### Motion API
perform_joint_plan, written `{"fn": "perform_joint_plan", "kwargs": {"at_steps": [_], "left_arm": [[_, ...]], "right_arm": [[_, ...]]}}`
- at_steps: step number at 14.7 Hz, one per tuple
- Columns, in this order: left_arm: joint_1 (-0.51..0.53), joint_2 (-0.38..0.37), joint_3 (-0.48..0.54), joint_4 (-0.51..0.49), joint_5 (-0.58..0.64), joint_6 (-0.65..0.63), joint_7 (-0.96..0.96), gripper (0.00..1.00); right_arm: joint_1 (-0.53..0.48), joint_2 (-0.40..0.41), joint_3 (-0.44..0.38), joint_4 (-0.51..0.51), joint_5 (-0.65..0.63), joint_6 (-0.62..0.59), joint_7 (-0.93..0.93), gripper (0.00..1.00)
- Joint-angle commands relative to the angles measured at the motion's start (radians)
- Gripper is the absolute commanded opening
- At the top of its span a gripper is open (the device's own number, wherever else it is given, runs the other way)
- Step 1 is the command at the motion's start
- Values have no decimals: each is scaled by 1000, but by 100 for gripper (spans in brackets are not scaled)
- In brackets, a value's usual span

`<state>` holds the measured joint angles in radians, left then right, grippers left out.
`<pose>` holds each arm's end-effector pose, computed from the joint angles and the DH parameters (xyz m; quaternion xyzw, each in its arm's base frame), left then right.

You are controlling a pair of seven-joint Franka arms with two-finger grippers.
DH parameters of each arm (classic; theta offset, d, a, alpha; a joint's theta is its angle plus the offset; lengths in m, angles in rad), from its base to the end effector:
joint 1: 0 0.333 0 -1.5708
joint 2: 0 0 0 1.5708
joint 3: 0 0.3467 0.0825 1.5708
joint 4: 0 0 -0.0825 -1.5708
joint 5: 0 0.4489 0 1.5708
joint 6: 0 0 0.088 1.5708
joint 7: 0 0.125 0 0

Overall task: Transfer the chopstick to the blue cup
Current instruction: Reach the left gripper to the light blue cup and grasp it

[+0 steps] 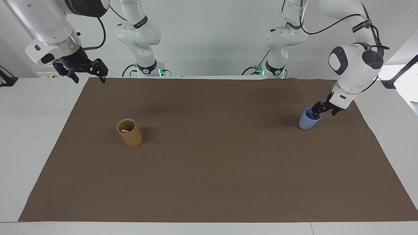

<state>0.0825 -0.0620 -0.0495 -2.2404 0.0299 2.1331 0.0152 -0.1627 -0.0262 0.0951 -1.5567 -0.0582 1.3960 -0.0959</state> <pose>0.5584 0.0201 0.3667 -0.9996 -0.0007 0.0230 0.0134 0.5872 -0.0471 0.6468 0.9972 0.0109 -0.0695 0.0246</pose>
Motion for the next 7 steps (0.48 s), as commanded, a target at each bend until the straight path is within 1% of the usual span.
{"fn": "perform_joint_plan", "kwargs": {"at_steps": [1,4,5,7], "left_arm": [[-1,-9,0,-34,7,25,0,99],[0,-7,0,-30,5,18,2,99],[2,1,0,-1,5,-8,2,99],[-1,34,0,97,7,-108,3,99]], "right_arm": [[-6,-18,2,-19,18,-5,-8,100],[-6,-18,2,-19,18,-6,-8,100],[-6,-18,2,-19,18,-5,-8,100],[-6,-18,2,-19,18,-5,-8,100]]}}
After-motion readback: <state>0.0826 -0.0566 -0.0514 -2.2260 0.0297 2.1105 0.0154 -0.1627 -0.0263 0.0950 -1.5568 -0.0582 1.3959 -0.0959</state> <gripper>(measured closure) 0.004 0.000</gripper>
